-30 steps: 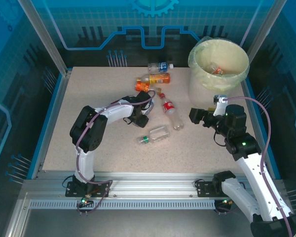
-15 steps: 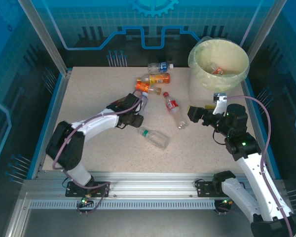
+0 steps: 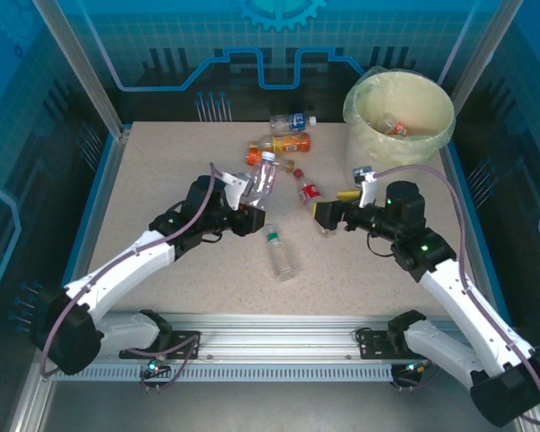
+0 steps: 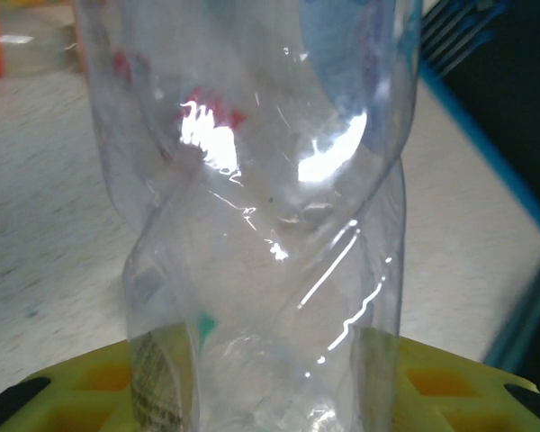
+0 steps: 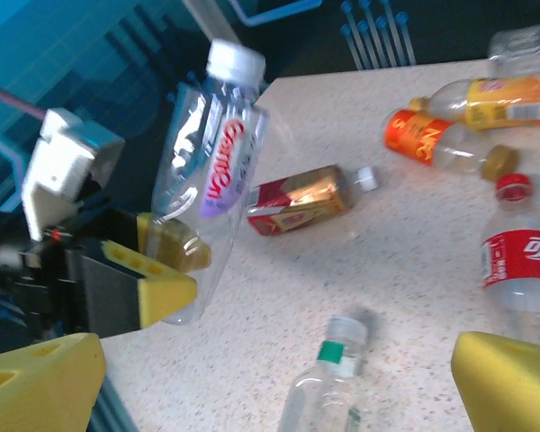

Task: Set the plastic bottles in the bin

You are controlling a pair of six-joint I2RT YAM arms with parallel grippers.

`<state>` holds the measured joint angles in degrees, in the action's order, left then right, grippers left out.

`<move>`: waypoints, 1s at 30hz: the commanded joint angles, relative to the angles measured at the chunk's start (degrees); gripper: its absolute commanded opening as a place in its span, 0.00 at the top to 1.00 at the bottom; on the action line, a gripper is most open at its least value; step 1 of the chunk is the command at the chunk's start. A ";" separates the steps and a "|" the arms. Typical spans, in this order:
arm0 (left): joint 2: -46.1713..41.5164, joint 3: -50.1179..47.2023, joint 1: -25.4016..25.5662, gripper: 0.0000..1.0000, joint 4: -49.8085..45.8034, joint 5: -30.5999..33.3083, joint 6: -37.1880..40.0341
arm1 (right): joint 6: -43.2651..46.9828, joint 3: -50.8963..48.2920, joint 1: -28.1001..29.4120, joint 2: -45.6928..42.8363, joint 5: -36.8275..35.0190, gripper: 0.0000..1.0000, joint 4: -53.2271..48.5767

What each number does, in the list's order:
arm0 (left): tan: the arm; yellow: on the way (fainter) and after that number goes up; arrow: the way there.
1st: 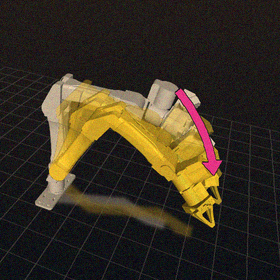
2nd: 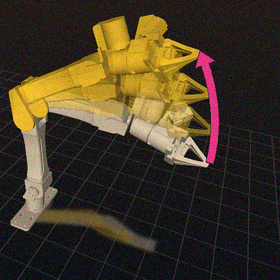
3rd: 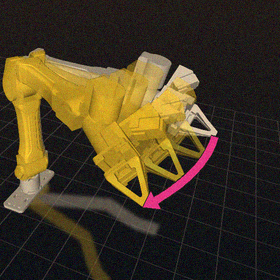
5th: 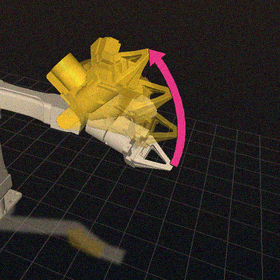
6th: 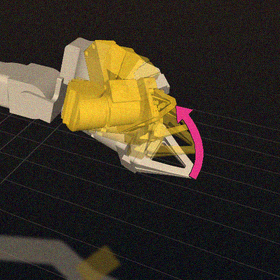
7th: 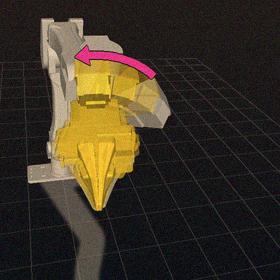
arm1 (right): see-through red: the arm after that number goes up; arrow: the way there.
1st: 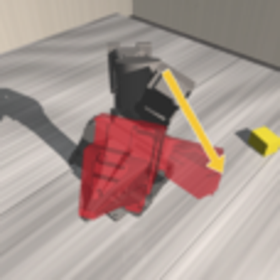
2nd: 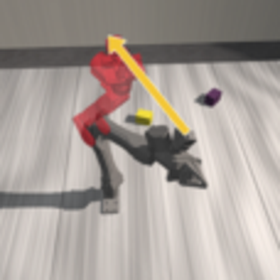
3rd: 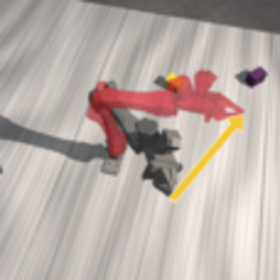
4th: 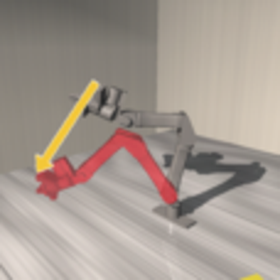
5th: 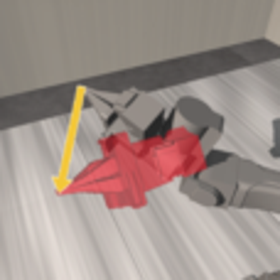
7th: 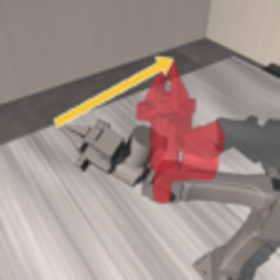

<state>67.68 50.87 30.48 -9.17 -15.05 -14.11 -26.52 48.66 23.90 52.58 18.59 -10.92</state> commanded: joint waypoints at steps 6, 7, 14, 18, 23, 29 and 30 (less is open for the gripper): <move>-2.69 -2.43 -0.17 0.63 14.19 -20.21 -9.68 | -1.41 7.74 5.59 5.46 4.91 0.00 8.34; -2.64 -2.56 0.00 0.63 14.93 -21.56 -9.64 | -1.66 8.37 6.02 6.16 5.13 0.00 8.37; -2.73 -4.03 1.20 0.63 20.22 -27.85 -9.90 | -2.24 12.32 9.37 9.80 1.42 0.00 5.73; -2.39 -3.83 3.15 0.63 20.28 -28.52 -7.95 | -4.61 14.43 9.41 13.03 4.93 0.00 6.69; -1.62 -3.16 4.32 0.63 18.66 -28.76 -6.55 | -4.16 19.13 11.13 17.56 7.56 0.12 2.28; -1.67 -3.28 4.33 0.62 18.14 -28.53 -6.26 | -5.04 19.00 11.26 17.51 3.98 0.34 1.49; -1.67 -3.23 4.30 0.62 18.05 -28.63 -6.20 | -4.88 18.93 11.26 17.49 4.38 0.36 1.34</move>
<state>66.00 47.40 34.48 8.34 -42.22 -21.96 -31.35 66.11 34.50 70.43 23.64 -8.14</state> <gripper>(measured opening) 0.449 0.655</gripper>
